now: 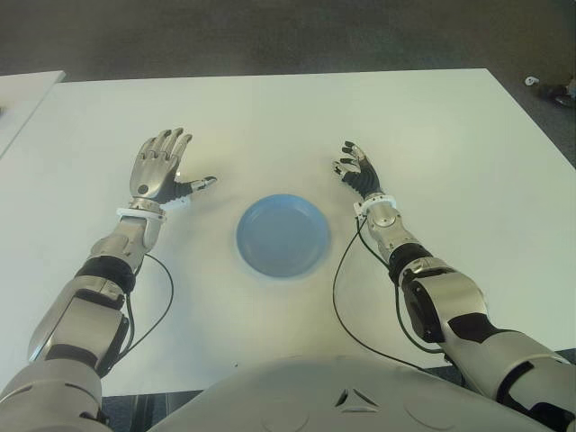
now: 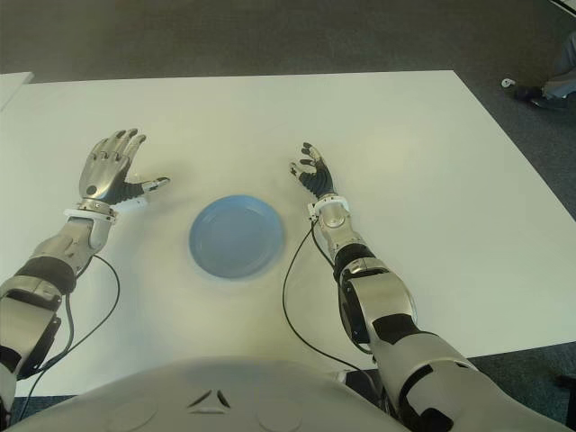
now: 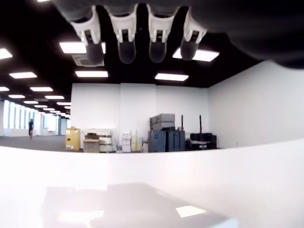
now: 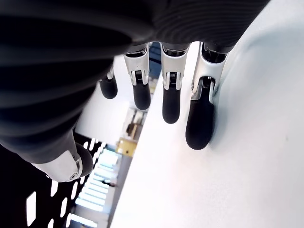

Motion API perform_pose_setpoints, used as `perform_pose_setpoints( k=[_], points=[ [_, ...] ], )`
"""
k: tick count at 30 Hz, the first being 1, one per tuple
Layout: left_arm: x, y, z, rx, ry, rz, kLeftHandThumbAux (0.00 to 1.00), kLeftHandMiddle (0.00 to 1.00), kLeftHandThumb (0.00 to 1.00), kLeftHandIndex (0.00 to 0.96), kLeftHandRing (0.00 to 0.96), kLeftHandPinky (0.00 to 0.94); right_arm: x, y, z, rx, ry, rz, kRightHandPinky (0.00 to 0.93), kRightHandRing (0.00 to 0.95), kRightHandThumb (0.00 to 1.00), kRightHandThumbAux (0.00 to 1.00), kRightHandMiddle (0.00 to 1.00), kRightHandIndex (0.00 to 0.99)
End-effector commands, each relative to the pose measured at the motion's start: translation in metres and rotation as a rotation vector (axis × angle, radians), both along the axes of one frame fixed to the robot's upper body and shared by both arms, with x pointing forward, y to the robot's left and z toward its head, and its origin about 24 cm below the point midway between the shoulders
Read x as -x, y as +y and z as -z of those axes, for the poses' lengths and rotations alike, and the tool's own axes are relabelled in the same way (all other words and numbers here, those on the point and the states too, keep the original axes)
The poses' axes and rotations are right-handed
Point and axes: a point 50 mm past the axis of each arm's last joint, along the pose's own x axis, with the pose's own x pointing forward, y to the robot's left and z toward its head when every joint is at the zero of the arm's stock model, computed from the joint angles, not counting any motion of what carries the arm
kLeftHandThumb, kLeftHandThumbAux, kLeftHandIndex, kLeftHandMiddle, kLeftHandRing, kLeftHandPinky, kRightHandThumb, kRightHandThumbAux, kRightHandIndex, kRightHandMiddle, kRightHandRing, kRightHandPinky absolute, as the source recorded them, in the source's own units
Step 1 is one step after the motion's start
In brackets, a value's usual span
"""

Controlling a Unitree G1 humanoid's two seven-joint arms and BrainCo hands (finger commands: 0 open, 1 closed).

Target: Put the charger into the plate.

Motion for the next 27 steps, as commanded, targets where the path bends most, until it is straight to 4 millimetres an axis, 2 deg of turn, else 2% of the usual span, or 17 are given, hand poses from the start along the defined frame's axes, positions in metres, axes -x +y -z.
perform_pose_setpoints(
  k=[1, 15, 27],
  points=[
    [0.001, 0.005, 0.004, -0.048, 0.039, 0.001, 0.074, 0.0, 0.312, 0.0, 0.0, 0.0, 0.039, -0.004, 0.051, 0.036, 0.251, -0.001, 0.255, 0.204, 0.279, 0.608, 0.149, 0.0],
    [0.009, 0.019, 0.014, -0.094, 0.165, -0.028, 0.067, 0.0, 0.301, 0.0, 0.0, 0.0, 0.039, -0.004, 0.051, 0.035, 0.253, -0.006, 0.247, 0.208, 0.271, 0.616, 0.154, 0.0],
    [0.019, 0.031, 0.009, -0.089, 0.238, -0.004, 0.099, 0.0, 0.286, 0.0, 0.0, 0.0, 0.039, -0.004, 0.05, 0.046, 0.242, -0.014, 0.267, 0.222, 0.263, 0.619, 0.166, 0.005]
  ],
)
